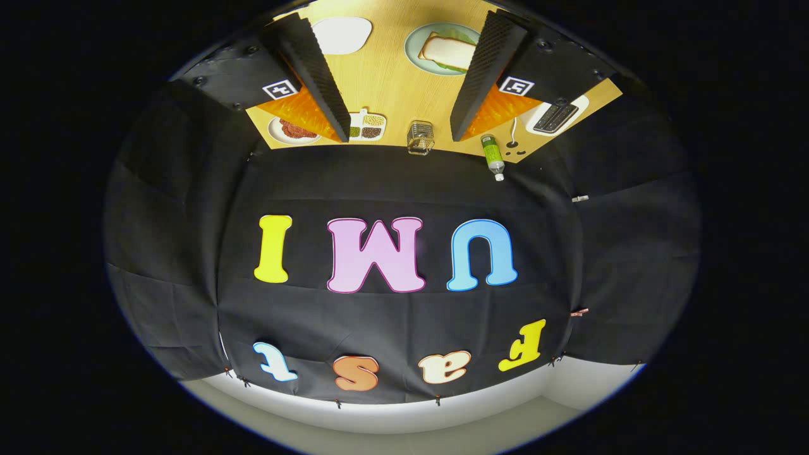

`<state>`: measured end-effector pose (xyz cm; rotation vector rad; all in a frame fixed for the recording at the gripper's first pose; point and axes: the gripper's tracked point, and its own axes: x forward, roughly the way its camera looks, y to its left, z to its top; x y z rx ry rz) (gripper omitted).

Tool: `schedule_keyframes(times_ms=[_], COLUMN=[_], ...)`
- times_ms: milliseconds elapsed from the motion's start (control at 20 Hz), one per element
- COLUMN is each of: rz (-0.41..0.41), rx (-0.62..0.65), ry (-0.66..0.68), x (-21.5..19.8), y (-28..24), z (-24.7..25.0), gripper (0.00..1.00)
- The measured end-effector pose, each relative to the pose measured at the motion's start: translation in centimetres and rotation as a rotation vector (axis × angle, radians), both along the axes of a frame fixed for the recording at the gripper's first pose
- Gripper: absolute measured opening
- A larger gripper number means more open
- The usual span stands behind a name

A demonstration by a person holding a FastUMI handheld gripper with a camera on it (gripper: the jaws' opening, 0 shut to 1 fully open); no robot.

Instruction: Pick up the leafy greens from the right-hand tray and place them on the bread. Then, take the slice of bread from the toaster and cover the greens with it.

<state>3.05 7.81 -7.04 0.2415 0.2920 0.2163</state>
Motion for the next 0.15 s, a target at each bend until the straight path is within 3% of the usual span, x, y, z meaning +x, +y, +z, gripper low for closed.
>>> schedule_keyframes(times_ms=[150], rz=[0.005], rx=[-0.007], ry=[-0.005], x=[0.21], y=[0.16], z=[0.03], gripper=[0.99])
